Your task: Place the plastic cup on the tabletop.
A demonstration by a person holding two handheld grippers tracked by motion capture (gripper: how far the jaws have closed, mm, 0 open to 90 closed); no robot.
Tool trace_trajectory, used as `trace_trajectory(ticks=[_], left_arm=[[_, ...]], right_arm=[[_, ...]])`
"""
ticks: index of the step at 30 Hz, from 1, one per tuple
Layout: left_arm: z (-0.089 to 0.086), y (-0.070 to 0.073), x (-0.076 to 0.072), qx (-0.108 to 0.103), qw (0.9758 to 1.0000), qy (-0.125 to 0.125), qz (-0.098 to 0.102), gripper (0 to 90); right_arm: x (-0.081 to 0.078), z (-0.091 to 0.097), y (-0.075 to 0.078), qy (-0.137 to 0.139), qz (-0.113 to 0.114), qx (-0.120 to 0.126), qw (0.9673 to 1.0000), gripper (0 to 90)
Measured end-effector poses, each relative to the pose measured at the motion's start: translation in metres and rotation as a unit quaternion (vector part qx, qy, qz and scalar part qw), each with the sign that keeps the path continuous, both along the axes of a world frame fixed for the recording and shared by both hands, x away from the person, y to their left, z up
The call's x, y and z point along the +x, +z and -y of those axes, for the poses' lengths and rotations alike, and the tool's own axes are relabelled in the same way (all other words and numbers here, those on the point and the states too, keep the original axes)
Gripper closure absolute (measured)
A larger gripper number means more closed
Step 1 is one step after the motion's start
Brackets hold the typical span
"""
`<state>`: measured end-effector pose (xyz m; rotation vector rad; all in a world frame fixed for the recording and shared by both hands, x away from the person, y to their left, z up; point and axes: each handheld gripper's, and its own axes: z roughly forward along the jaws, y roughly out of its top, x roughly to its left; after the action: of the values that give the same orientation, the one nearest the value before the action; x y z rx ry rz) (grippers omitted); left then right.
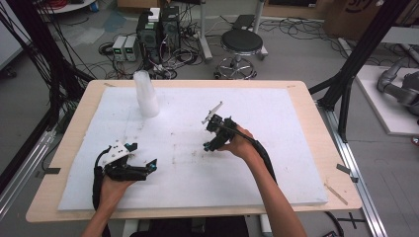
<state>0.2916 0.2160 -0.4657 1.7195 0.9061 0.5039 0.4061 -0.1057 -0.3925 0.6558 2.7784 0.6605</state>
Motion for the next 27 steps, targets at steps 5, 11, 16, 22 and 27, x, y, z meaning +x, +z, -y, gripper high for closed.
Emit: trace_trajectory(ticks=[5, 11, 16, 22, 27], left_arm=[[0.0, 0.0, 0.0, -0.003, 1.0, 0.001, -0.003, 1.8], [-0.001, 0.0, 0.001, -0.004, 1.0, -0.001, -0.004, 1.8], [-0.001, 0.0, 0.001, -0.006, 1.0, 0.0, -0.003, 1.8], [-0.002, 0.0, 0.001, -0.012, 0.9999, 0.001, -0.006, 1.7], [-0.003, 0.0, 0.001, -0.014, 0.9999, 0.0, -0.008, 1.8]], right_arm=[[0.001, -0.002, -0.006, -0.004, 0.006, -0.011, 0.9999, 13.5], [-0.002, 0.004, -0.01, 0.001, 0.003, 0.018, 0.9998, 13.3], [-0.008, 0.013, -0.011, -0.007, 0.01, 0.035, 0.9993, 13.4], [-0.023, 0.035, -0.012, -0.019, 0.02, 0.074, 0.9969, 13.4], [-0.039, 0.064, -0.019, -0.04, 0.042, 0.133, 0.9894, 13.4]])
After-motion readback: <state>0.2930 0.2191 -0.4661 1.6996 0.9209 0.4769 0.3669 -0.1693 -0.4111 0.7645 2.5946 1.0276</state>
